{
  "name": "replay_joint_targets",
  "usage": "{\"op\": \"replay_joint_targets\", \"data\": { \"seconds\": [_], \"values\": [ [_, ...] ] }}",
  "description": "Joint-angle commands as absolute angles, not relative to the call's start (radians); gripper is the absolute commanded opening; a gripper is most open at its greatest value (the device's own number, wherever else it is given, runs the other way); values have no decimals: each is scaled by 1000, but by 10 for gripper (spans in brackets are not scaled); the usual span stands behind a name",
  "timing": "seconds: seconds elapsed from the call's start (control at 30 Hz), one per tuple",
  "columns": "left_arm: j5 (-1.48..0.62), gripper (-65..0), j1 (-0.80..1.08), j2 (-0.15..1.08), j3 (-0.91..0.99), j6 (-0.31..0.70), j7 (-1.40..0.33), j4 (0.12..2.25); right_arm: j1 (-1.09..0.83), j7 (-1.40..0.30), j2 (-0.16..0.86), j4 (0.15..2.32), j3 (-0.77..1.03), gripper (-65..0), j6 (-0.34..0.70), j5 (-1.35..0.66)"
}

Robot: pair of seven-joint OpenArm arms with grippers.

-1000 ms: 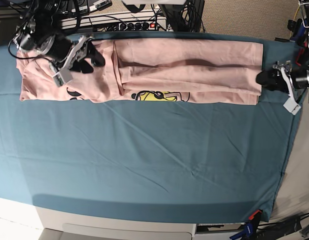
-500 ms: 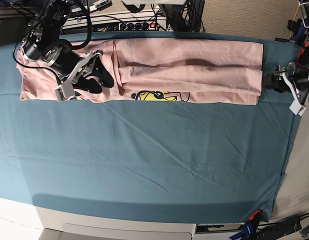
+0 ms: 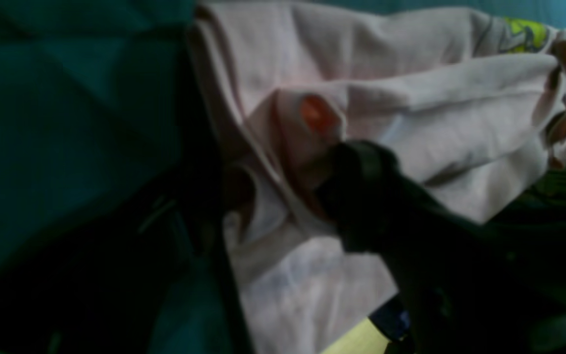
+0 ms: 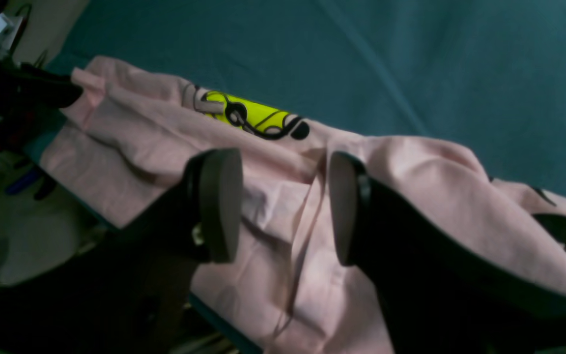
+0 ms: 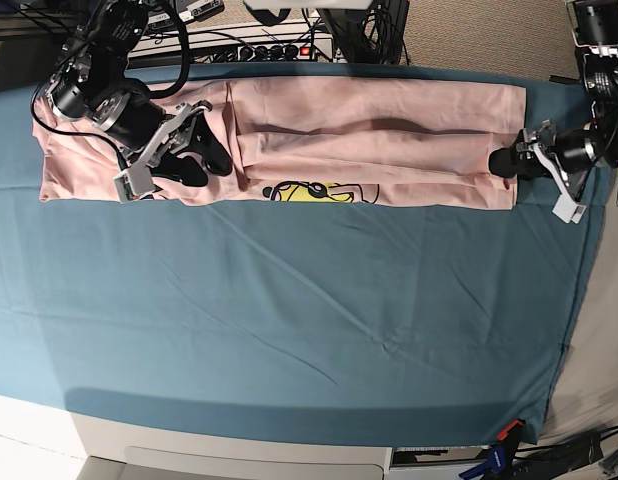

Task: Fold the T-shirt properly

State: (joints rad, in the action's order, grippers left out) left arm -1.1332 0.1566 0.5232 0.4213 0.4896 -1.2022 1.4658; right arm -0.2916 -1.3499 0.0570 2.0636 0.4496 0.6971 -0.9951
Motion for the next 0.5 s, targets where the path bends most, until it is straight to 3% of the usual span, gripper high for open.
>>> {"op": "replay_joint_targets", "data": {
  "seconds": [0.0, 0.47],
  "values": [
    [-1133, -288, 150, 540, 430, 482, -1203, 1473, -286, -1324, 61, 2082, 453, -358, 698, -1020],
    [-1171, -289, 228, 541, 430, 481, -1215, 1451, -285, -1324, 61, 2081, 453, -358, 698, -1002]
  ]
}}
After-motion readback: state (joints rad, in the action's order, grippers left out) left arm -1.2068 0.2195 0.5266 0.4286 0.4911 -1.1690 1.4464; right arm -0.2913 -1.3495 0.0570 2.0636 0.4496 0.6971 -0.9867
